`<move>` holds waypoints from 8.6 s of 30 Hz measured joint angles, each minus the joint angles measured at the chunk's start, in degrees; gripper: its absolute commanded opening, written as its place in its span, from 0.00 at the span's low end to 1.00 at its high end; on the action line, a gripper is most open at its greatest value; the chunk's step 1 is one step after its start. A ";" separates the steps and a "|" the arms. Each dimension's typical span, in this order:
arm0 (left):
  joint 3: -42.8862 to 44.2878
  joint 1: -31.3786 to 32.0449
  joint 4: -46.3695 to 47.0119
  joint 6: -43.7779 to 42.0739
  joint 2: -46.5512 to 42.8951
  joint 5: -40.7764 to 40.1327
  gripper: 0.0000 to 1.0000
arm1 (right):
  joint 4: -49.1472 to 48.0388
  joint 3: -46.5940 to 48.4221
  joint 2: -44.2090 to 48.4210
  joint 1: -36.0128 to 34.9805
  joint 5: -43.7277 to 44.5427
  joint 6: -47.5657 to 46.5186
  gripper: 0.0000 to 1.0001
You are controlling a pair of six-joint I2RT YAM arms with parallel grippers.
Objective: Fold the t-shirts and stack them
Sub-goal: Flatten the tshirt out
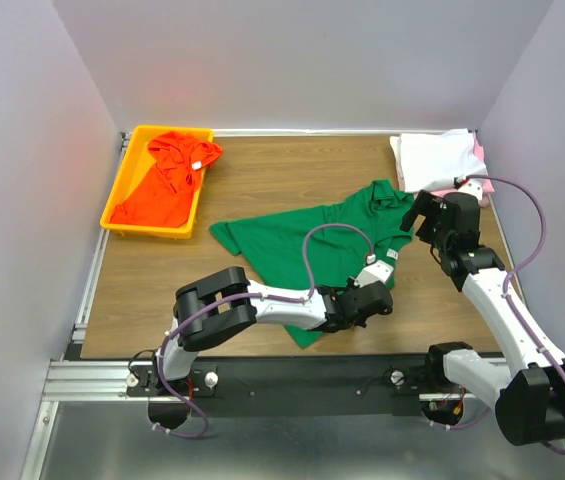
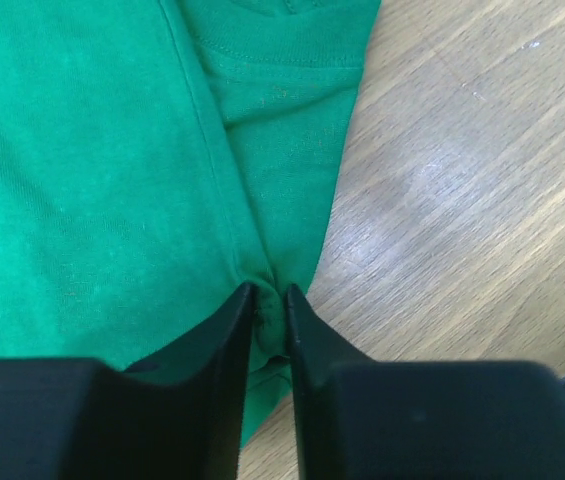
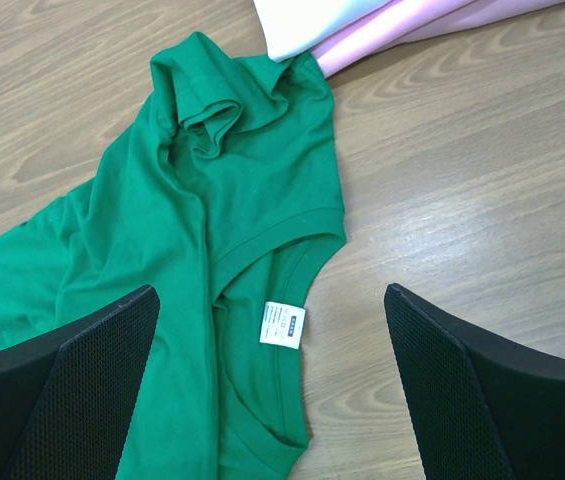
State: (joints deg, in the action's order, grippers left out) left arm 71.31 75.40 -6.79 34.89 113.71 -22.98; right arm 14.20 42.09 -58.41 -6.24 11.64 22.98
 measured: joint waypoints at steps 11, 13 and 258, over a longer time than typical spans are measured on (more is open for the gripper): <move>-0.87 -0.15 -2.19 0.52 -3.30 -1.64 0.24 | 0.00 -0.17 -0.02 0.00 -0.76 -0.04 1.00; -1.81 -0.52 -2.84 0.55 -5.97 -2.27 0.24 | 0.00 -0.17 -0.02 0.00 -1.03 -0.04 1.00; 13.94 -44.22 -10.91 -23.06 -60.04 -7.50 0.00 | 12.07 55.08 -6.64 -9.14 -3.34 -9.62 0.00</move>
State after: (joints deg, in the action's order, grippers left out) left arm 85.25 31.18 -17.69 11.84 53.67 -30.48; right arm 26.26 97.17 -65.06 -15.38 8.29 13.37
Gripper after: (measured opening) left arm 0.009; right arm 0.012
